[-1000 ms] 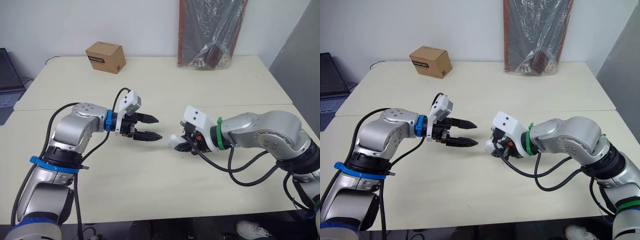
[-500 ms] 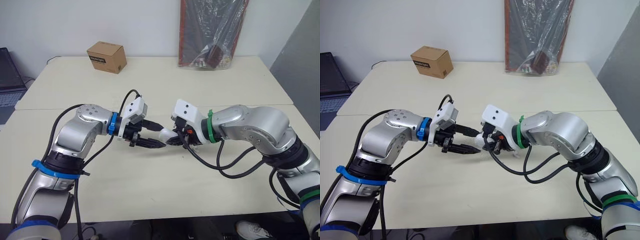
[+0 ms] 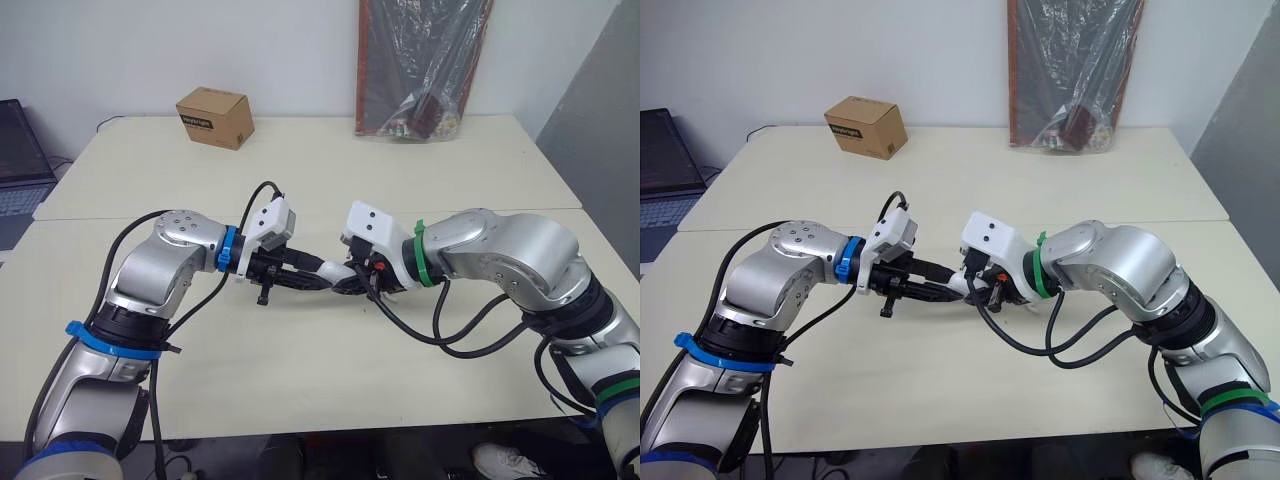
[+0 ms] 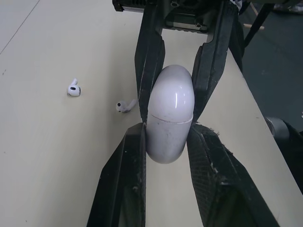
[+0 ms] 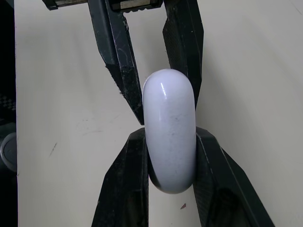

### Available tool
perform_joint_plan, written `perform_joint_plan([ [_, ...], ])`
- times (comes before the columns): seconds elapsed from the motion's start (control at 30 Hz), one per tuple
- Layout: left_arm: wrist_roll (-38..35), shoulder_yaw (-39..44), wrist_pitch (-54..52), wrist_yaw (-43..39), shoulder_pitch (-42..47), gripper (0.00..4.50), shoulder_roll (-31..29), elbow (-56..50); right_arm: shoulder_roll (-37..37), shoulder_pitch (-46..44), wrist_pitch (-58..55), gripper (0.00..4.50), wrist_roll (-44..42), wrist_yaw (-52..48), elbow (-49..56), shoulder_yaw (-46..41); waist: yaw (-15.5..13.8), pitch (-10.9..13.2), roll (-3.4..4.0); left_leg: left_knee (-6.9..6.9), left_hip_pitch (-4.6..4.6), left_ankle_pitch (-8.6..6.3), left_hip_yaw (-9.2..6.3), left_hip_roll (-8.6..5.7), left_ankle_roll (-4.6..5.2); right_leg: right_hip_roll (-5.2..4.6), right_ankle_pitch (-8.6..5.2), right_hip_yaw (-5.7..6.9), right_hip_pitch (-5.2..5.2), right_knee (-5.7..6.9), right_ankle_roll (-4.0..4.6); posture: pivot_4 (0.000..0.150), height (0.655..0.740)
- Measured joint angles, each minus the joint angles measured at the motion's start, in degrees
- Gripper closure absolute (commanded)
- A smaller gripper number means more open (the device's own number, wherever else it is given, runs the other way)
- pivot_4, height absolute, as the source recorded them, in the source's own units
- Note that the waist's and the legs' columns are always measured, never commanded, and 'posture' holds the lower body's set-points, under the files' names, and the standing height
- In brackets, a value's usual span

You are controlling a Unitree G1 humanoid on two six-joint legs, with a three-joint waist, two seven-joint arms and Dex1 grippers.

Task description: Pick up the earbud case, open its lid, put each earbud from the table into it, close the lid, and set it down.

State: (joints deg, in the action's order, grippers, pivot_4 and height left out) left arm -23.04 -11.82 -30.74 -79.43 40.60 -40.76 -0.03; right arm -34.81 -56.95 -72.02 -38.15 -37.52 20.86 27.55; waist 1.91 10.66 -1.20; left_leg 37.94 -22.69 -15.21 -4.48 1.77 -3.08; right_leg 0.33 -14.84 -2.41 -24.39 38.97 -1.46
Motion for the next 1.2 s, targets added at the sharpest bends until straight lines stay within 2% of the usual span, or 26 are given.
perform_joint_plan([
  [0.07, 0.2, 0.0, 0.2, -0.1, 0.0, 3.33, 0.2, 0.1, 0.1, 0.0, -0.1, 3.70, 0.6, -0.3, 0.2, 0.0, 0.0, 0.0, 0.00, 0.01, 0.00, 0.00, 0.00, 0.00, 0.00, 0.01, 0.00, -0.01, 0.00, 0.01, 0.00, 0.150, 0.7400],
  [0.13, 0.2, 0.0, 0.1, -0.3, 0.0, 3.59, 0.2, 0.2, 0.2, 0.0, -0.2, 3.70, 1.0, -0.8, 0.2, 0.0, 0.0, 0.0, 0.00, 0.02, 0.01, 0.00, 0.00, 0.00, 0.00, 0.02, 0.01, -0.01, 0.00, 0.02, 0.00, 0.150, 0.7400],
  [0.2, 0.2, 0.0, -0.1, -1.0, 0.0, 3.66, 0.1, 0.2, 0.3, 0.0, -0.2, 3.70, 1.1, -1.5, 0.2, 0.0, 0.0, 0.0, 0.00, 0.00, 0.00, 0.00, 0.00, 0.01, 0.00, 0.02, 0.03, -0.01, 0.00, 0.02, 0.05, 0.150, 0.7400],
  [1.1, 0.5, 1.3, 1.5, -1.1, -2.7, 3.68, -0.3, -1.4, 2.3, 0.0, 0.1, 3.70, 6.0, -6.3, -0.3, 0.8, 0.0, 0.0, 0.00, 0.00, -0.01, 0.00, -0.02, 0.01, 0.00, 0.02, 0.03, 0.00, 0.00, 0.01, 0.05, 0.150, 0.7400],
  [1.2, 0.8, 1.4, 2.5, -0.3, -2.8, 3.68, 0.6, -1.4, 2.3, 0.0, -0.1, 2.68, 6.1, -6.3, -0.3, 0.4, 0.0, 0.0, 0.00, 0.01, -0.01, 0.00, -0.01, 0.01, 0.00, 0.02, 0.03, -0.01, 0.00, 0.01, 0.05, 0.150, 0.7400],
])
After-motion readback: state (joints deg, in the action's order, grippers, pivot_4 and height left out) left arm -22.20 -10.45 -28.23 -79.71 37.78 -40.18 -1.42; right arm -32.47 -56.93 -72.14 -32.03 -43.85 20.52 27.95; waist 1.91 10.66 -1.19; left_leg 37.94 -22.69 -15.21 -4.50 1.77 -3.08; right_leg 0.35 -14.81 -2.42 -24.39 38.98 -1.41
